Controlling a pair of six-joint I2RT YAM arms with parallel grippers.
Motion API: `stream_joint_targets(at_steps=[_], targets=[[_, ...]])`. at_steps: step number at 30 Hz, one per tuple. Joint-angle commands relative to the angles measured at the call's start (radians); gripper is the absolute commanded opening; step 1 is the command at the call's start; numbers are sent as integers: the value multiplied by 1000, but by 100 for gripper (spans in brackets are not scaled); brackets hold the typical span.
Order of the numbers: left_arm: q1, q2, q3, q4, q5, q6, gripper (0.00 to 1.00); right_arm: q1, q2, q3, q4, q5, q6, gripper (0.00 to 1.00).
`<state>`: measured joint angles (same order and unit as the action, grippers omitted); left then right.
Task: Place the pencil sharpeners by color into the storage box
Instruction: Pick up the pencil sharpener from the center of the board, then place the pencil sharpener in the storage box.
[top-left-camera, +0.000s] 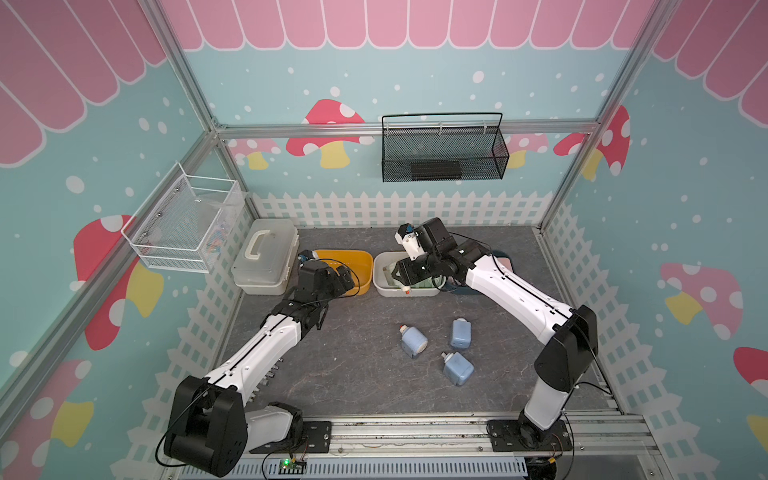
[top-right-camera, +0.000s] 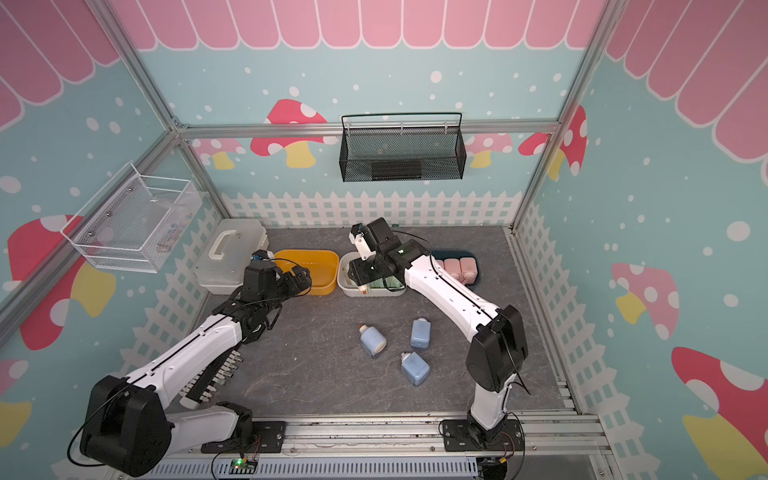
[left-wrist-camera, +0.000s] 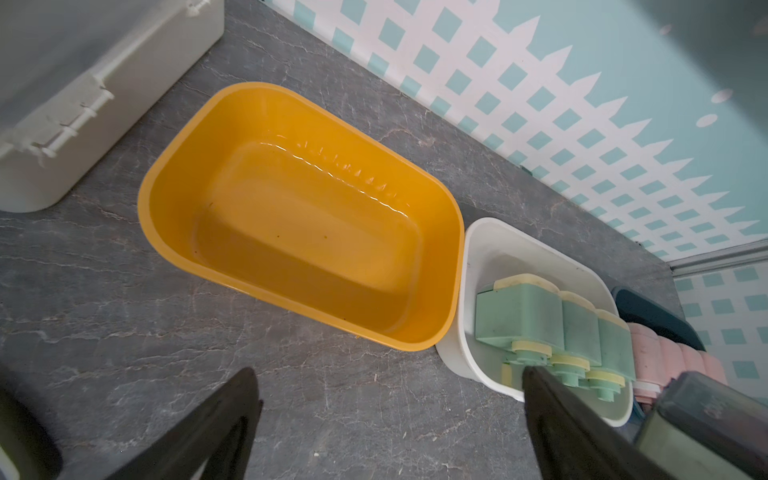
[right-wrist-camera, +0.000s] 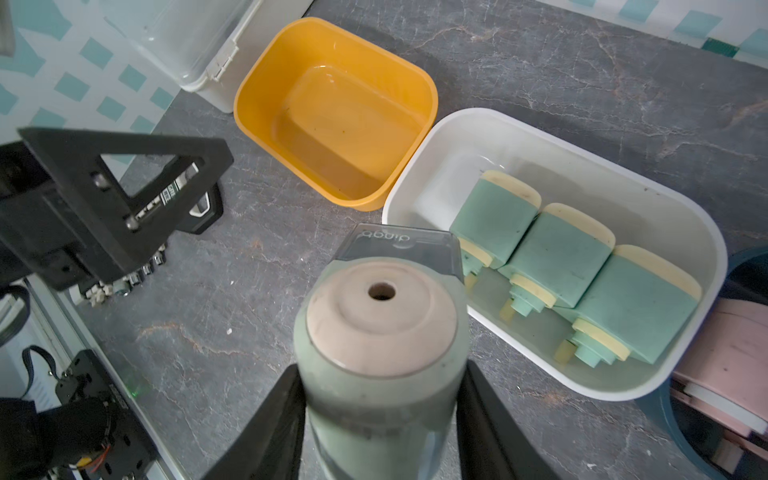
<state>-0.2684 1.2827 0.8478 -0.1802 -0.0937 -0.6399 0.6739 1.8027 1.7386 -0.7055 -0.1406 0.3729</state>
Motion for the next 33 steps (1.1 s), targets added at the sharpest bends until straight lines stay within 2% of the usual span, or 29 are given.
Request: stream_joint_targets(at_steps=[1,8,15,19,23,25,29,33], targets=[[13,49,64,-84,83,10,99,-1,51,78,-7,26,98,0],[22,140,144,-123,165,24,99,0,186,238,-114,92,200,0],[25,181,182,-131,182,53,99,0,299,380,-222,135,327,0],[26,191,183,-117,200,172,99,0,388,515,-317,130,366,0],[26,174,176,-109,151,288,99,1,479,651,-392,100,384,0],[26,162,173,-109,131,321,99,0,520,703,-423,98,392,0],[26,141,148,-82,179,389,99,0,600,834,-480,94,407,0],[26,128,103,-31,204,409,99,1,638,878,-480,93,427,0]])
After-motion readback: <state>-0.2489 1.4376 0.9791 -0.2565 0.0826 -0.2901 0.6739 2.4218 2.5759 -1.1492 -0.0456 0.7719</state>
